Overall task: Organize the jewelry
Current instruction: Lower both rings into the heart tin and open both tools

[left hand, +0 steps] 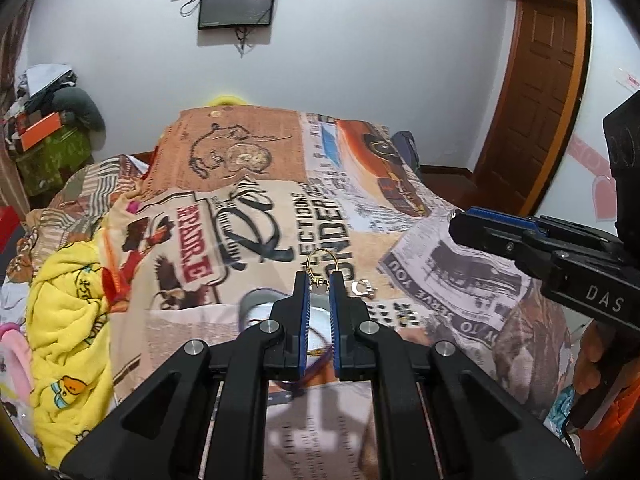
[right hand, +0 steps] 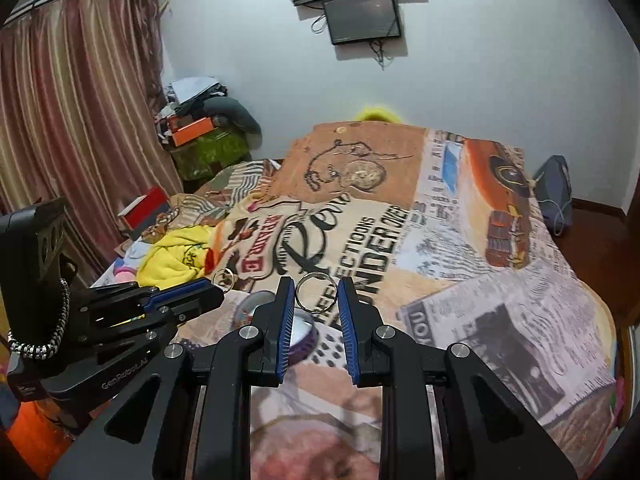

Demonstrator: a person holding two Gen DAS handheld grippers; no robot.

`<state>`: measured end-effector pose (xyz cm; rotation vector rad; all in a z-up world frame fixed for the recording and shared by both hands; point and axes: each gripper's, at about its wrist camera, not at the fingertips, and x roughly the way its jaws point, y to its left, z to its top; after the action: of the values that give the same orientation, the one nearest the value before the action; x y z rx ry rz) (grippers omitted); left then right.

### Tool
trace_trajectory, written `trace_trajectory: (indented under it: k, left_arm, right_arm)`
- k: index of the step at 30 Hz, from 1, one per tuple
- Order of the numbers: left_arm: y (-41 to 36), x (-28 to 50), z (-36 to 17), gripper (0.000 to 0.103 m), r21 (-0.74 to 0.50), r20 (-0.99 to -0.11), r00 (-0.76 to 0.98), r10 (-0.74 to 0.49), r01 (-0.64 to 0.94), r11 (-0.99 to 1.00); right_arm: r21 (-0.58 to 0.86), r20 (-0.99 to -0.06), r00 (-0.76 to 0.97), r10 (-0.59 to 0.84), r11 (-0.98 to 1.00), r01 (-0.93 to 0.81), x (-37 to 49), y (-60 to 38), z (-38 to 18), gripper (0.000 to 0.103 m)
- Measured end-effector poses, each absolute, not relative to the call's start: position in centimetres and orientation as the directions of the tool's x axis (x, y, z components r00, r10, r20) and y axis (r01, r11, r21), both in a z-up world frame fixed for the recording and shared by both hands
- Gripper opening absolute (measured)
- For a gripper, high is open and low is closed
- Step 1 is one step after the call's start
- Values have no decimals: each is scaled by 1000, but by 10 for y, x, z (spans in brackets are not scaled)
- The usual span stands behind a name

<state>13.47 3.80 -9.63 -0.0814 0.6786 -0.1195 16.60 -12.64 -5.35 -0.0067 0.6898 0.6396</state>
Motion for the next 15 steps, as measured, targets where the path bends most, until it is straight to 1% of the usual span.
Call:
trace_trajectory:
  k: [5, 15]
  left_arm:
    - [57, 141, -111, 8, -134, -646, 751, -137, 65, 989]
    - [68, 161, -150, 8, -168, -702, 692, -168, 68, 983]
  right_arm:
    - [212, -621, 546, 563, 791, -574, 172, -103, -68, 20]
    - [229, -696, 457, 554, 775, -590, 189, -74, -106, 20]
